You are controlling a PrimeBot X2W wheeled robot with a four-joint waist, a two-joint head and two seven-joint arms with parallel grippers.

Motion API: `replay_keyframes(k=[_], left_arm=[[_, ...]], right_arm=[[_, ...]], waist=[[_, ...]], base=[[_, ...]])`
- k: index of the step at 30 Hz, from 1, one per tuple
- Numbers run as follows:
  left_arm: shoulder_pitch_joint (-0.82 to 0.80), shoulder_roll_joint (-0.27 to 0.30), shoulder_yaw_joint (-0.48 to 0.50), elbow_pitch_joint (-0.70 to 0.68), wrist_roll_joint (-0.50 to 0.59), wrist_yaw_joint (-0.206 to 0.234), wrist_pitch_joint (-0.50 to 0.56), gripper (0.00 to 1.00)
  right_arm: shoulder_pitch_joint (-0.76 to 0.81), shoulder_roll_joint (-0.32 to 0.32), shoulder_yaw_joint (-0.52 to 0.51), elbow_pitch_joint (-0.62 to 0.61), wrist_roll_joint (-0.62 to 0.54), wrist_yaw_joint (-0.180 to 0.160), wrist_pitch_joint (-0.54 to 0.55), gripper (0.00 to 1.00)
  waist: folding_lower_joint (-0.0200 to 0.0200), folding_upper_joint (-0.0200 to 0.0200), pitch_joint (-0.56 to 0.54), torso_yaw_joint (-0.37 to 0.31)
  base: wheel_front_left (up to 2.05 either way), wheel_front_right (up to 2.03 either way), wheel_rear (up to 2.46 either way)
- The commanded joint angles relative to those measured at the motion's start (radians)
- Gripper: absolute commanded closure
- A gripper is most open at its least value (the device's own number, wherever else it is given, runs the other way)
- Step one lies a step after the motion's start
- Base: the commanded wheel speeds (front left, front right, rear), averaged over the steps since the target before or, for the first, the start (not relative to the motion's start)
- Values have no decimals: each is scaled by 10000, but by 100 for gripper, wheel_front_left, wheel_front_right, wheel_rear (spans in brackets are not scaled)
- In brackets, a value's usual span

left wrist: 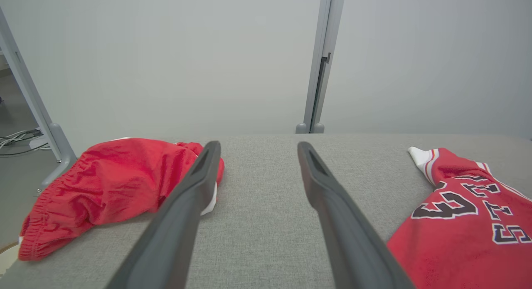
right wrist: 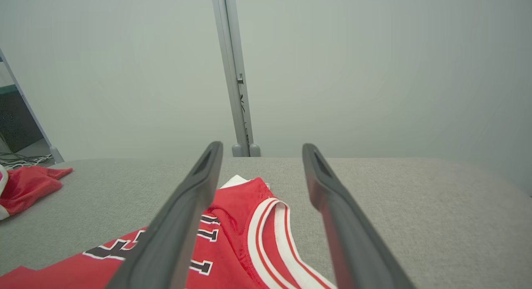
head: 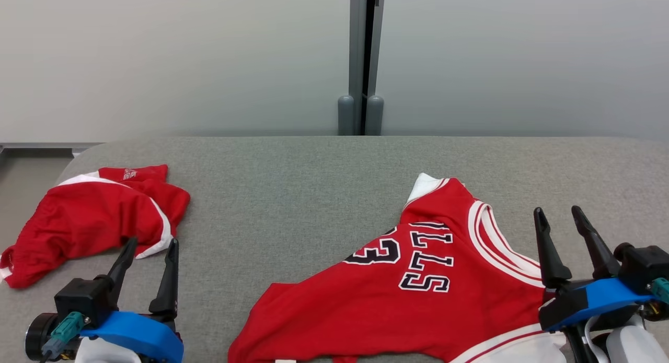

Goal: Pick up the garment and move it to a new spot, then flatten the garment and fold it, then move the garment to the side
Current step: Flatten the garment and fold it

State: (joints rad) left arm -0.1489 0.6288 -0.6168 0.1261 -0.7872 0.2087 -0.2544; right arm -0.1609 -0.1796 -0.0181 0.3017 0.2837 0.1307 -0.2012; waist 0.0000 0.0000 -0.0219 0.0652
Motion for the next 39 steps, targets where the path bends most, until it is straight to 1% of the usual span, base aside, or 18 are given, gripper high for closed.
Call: replay_keyframes(k=[1,3,5,9,11,15,20,26,37,39], left_arm=[[33,-257,262,174,191,180,-86,0],[149,-552,549,449,321,283,-109,0],[253,-916,935,709,459,221,-110,0],[577,-1470,1565,1192,1030,-198,-114,0],[650,-1658,1832,1360,1315,-430,-117,0],[809,-2012,2384,1483,1924,-762,-117,0],[837,-2330,2877,1668,2494,-1161,-118,0],[910,-2678,3260,1835,2933,-1571,-119,0],[966,-3041,3676,2155,3488,-2027,-119,0],[1022,-3045,3613,2203,3563,-2226,-119,0]], right_arm=[[200,65,149,-105,-51,1,-125,0],[339,150,309,-25,20,1,-208,0],[430,165,527,141,59,1,-273,0],[568,232,869,405,34,1,-474,0],[561,262,961,523,20,1,-532,0],[315,252,920,744,10,1,-595,0],[76,225,864,948,50,1,-631,0],[18,166,852,1034,47,1,-646,0],[35,128,922,1094,235,1,-636,0],[132,104,872,1078,497,1,-187,0]], waist=[[0,0,-53,-146],[0,0,-101,-264],[0,0,-161,-373],[0,0,-229,-572],[0,0,-237,-617],[0,0,-245,-651],[0,0,-242,-616],[0,0,-264,-544],[0,0,-323,-523],[0,0,-344,-514]], base=[[0,0,0],[0,0,0],[0,0,0],[0,0,0],[0,0,0],[0,0,0],[0,0,0],[0,0,0],[0,0,0],[0,0,0]])
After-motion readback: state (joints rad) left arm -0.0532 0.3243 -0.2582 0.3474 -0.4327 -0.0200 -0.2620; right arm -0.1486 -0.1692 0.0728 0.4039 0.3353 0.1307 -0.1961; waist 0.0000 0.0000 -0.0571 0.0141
